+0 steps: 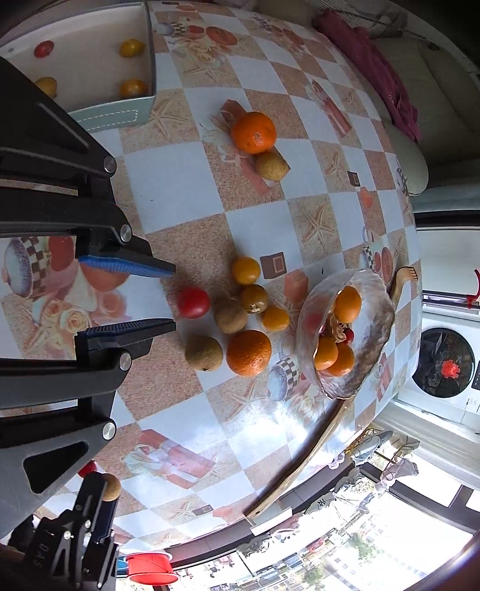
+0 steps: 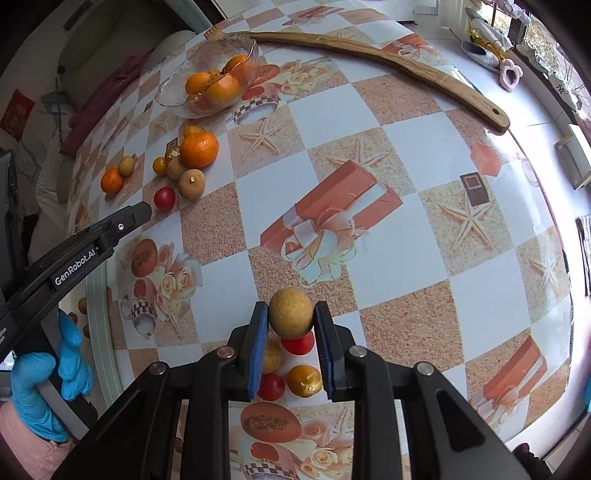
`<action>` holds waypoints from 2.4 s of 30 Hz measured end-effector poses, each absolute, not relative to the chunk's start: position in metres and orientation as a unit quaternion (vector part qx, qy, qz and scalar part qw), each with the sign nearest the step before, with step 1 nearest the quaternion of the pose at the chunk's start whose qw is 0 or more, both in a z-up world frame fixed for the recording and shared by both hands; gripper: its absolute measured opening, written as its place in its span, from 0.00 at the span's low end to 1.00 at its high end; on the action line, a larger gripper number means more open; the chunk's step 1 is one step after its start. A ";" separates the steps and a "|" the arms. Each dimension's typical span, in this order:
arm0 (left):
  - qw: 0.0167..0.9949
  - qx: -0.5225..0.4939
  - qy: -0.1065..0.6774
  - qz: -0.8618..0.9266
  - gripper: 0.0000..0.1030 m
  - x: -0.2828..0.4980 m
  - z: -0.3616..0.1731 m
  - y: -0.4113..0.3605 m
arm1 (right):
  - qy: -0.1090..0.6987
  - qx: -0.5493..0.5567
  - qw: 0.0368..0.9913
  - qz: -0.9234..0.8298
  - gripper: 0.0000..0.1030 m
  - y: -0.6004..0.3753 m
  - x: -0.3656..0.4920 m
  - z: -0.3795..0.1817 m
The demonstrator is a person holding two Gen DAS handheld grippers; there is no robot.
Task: Organize fruits
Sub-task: 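Lift the red tomato with the left tool while the right tool holds the kiwi, then carry the red tomato and kiwi over the white tray and open both tools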
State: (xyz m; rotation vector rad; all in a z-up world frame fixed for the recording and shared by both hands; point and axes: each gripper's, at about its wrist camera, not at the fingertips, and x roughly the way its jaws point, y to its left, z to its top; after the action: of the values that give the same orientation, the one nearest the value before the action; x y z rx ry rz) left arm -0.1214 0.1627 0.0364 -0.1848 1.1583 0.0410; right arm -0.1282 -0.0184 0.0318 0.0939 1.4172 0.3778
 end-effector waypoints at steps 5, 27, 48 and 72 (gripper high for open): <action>0.834 -0.087 0.544 0.036 0.25 -0.116 0.026 0.167 | 0.648 0.039 0.742 0.168 0.26 -0.017 -0.130 0.032; 0.836 -0.032 0.547 0.044 0.62 -0.090 0.003 0.159 | 0.654 0.061 0.737 0.162 0.27 -0.031 -0.134 0.030; 0.835 -0.087 0.543 0.027 0.21 -0.125 0.041 0.170 | 0.643 0.039 0.744 0.179 0.26 -0.009 -0.132 0.048; 0.827 -0.176 0.509 0.159 0.21 -0.264 0.082 0.292 | 0.628 -0.032 0.728 0.272 0.26 0.114 -0.160 0.072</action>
State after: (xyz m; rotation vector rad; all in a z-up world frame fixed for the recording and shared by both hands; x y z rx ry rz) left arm -0.2641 0.2916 0.0817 -0.3747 1.0819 0.3369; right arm -0.1601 0.1139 0.0716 -0.0698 1.3834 0.6000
